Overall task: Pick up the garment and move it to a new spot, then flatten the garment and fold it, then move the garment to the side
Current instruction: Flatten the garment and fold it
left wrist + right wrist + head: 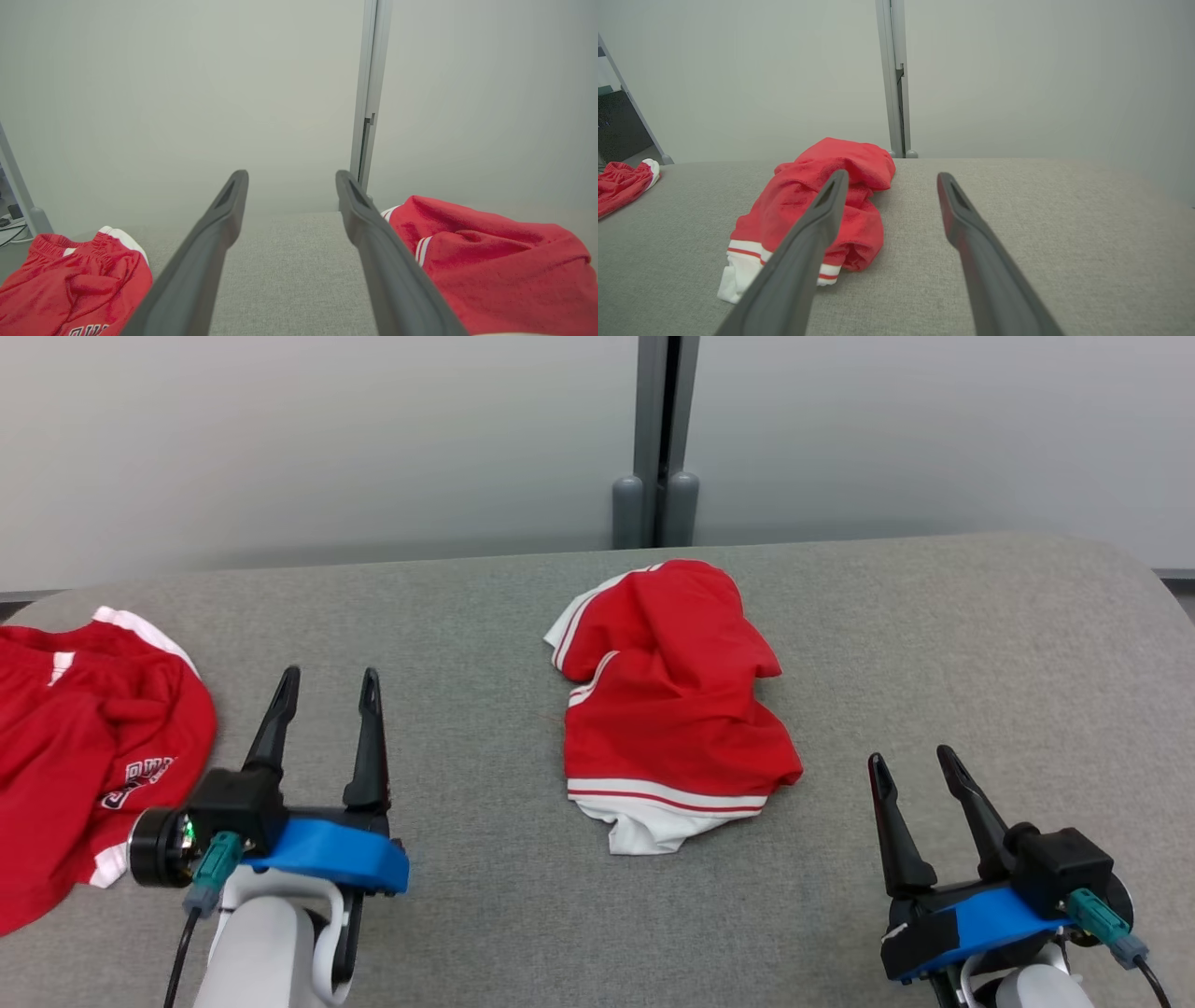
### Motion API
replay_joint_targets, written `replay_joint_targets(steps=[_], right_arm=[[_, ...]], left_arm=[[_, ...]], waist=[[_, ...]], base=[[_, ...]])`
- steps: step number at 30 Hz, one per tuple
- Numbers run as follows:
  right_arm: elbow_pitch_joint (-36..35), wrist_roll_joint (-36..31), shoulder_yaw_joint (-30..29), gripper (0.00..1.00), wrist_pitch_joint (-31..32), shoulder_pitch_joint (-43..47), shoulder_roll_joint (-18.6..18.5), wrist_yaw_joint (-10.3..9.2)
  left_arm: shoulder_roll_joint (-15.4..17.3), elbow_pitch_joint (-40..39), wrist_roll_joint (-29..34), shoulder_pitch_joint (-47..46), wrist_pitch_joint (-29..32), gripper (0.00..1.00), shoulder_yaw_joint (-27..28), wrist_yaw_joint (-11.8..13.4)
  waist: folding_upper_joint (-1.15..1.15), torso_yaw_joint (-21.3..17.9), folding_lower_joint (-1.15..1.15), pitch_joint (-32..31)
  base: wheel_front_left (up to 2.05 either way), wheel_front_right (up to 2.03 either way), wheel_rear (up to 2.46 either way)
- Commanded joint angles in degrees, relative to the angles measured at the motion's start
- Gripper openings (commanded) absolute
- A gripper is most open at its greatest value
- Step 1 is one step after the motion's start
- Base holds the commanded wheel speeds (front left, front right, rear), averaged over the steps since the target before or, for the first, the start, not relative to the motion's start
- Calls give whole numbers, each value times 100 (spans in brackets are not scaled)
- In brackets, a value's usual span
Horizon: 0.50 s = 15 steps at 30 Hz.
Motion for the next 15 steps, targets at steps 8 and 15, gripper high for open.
replay_joint_targets(steps=[8, 15], right_arm=[[-74, 35, 86, 100, -21, -274, -23, 1], [-153, 81, 81, 100, -21, -450, -23, 1]], left_arm=[[103, 741, -542, -1125, -16, 100, -790, -51], [221, 1726, -1089, -1714, -16, 100, -1338, -53]], waist=[[-1, -505, 0, 478], [-1, -880, 0, 901]], base=[[0, 0, 0], [0, 0, 0]])
